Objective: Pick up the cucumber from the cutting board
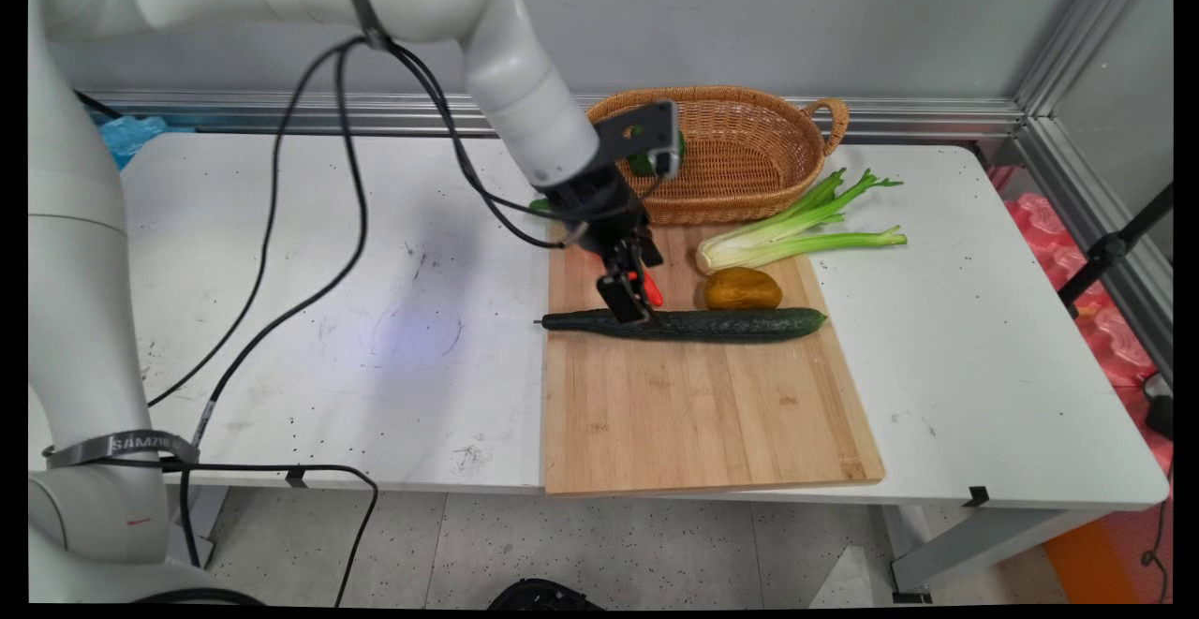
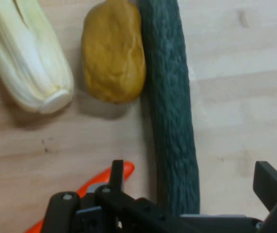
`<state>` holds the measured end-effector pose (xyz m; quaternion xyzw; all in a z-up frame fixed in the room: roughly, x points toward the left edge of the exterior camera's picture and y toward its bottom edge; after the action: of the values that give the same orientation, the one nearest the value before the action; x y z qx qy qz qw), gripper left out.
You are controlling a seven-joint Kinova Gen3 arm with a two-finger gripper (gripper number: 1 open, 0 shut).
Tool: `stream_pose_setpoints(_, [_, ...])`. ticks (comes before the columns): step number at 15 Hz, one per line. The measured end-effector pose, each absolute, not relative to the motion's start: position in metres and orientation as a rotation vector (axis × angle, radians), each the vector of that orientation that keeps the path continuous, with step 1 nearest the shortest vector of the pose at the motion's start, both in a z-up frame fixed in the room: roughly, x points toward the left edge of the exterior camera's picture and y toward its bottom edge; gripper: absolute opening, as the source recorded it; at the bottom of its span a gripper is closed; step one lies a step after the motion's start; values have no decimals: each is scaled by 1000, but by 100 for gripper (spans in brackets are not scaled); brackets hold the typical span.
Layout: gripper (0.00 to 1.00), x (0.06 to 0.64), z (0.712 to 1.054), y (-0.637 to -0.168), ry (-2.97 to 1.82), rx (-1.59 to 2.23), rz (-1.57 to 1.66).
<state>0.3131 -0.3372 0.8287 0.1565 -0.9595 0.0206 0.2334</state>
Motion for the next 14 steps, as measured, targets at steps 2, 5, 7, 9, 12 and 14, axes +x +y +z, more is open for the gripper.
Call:
stream_pose_setpoints(2, [100, 303, 815, -341, -2632, 433, 56])
stream_pose_setpoints(5, [100, 292, 799, -346, -2629, 444, 54])
stream_pose_setpoints(7, [100, 285, 789, -348, -2628, 450, 53])
stream_pose_setpoints(9, [100, 282, 785, -349, -2627, 452, 55])
stream_pose_setpoints(12, [0, 276, 780, -350, -2628, 439, 55])
stream_pose_setpoints(14, [0, 275, 780, -350, -2630, 427, 54])
